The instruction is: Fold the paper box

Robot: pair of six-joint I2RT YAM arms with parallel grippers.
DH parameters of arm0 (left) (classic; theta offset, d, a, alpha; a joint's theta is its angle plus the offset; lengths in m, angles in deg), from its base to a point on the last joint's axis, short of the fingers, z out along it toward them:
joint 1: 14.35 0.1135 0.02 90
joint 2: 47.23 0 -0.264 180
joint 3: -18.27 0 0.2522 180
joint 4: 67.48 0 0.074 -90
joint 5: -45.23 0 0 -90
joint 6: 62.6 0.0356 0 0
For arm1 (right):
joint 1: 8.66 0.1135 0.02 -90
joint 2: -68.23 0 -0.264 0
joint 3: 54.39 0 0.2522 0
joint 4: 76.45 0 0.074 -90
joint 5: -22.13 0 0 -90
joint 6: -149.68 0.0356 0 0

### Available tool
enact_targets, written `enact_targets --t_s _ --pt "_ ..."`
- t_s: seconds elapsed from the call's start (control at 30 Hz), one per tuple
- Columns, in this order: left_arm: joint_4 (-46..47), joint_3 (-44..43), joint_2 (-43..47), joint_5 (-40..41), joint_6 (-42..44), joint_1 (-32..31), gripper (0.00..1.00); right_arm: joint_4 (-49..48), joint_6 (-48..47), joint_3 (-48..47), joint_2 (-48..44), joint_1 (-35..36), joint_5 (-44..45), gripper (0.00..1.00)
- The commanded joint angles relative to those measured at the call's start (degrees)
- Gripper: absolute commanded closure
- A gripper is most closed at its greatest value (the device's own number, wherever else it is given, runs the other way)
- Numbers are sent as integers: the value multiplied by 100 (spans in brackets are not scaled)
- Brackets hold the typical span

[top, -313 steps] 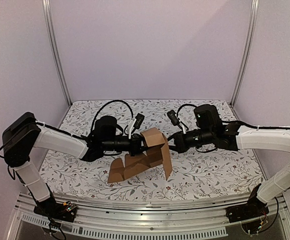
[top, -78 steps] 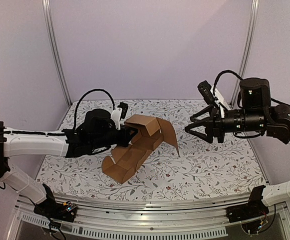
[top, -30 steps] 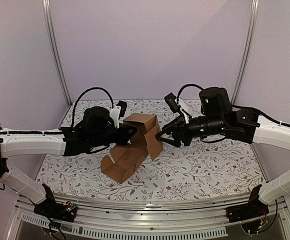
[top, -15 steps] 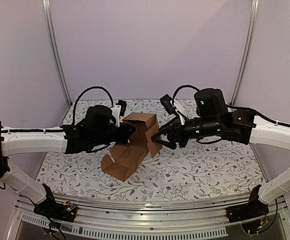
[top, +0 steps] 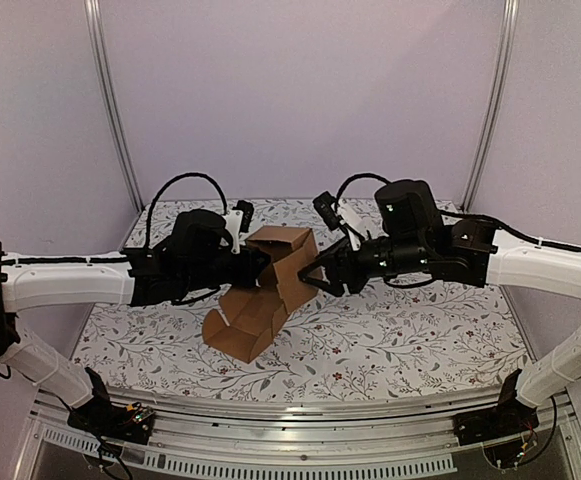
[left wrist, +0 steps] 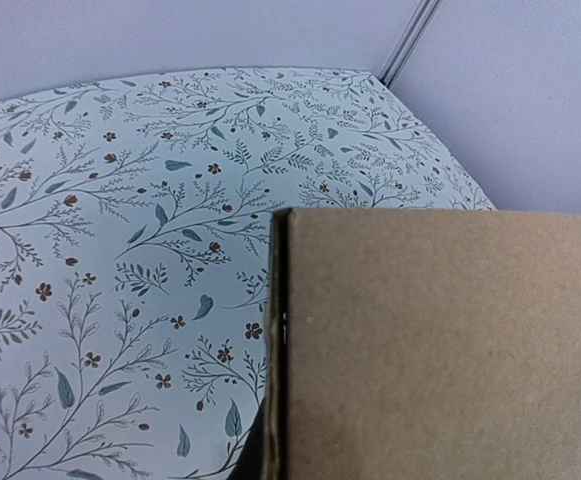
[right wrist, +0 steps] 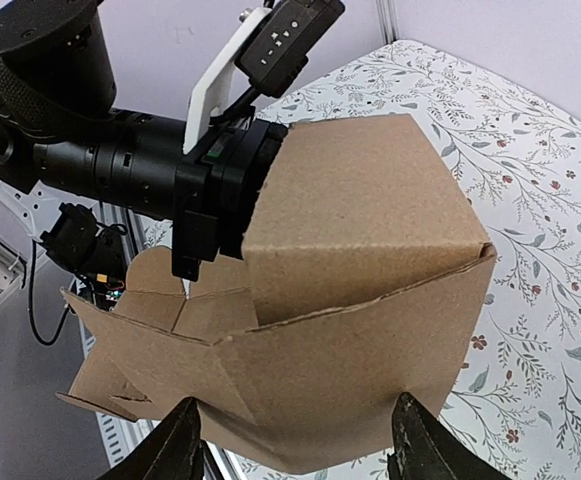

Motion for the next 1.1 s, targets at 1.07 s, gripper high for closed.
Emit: enact_targets --t_s 1.07 --pt "-1429 -802 -390 1109 -740 -396 100 -105 377 -664 989 250 1470 36"
